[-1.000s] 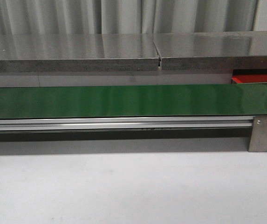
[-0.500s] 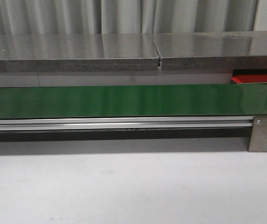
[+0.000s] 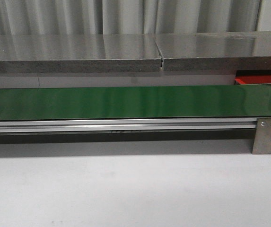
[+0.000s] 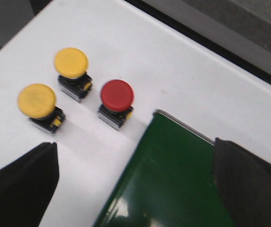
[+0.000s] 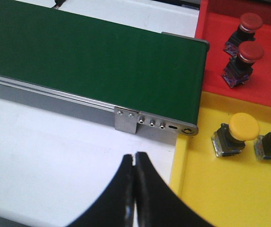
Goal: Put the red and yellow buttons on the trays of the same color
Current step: 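Lower the left gripper onto a yellow push-button and grasp it, then carry the yellow button onto the belt and release it, left gripper, then move the right gripper to the belt's end and grasp the red button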
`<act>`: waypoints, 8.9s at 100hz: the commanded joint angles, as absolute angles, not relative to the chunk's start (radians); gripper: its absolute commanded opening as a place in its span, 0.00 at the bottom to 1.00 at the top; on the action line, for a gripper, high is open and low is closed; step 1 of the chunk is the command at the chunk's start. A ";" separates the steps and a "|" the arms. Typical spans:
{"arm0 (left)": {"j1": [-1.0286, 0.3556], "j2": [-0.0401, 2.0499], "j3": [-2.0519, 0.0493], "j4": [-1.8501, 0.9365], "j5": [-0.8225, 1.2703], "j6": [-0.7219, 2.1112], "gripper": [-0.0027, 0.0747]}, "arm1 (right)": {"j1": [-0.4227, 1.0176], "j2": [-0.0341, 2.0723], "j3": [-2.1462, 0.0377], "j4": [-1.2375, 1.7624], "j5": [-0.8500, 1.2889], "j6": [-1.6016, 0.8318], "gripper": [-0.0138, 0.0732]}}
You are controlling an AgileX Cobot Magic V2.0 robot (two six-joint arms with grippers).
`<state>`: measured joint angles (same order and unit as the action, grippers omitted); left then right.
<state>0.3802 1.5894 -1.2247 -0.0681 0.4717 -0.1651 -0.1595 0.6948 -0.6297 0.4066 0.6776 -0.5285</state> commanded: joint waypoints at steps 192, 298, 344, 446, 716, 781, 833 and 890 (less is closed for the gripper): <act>0.498 2.098 -1.606 0.114 0.389 -0.168 0.49 | -0.159 0.688 -0.653 0.424 0.623 -0.539 0.08; 0.308 1.687 -1.544 0.025 0.613 -0.220 0.01 | -0.159 0.688 -0.653 0.424 0.623 -0.539 0.08; 0.148 1.635 -1.302 -0.017 0.485 -0.220 0.01 | -0.159 0.688 -0.653 0.424 0.623 -0.539 0.08; 0.146 1.685 -1.208 -0.052 0.406 -0.194 0.91 | -0.159 0.688 -0.653 0.424 0.623 -0.539 0.08; -0.043 0.541 -0.527 -0.106 0.454 -0.090 0.01 | -0.159 0.689 -0.653 0.452 0.672 -0.539 0.72; -0.043 0.541 -0.527 -0.106 0.454 -0.090 0.01 | -0.115 0.899 -0.735 0.562 0.639 -0.553 0.88; -0.043 0.541 -0.527 -0.106 0.454 -0.090 0.01 | 0.067 1.359 -0.990 0.561 0.553 -0.596 0.88; -0.043 0.541 -0.527 -0.106 0.454 -0.090 0.01 | 0.090 1.624 -1.179 0.541 0.491 -0.603 0.71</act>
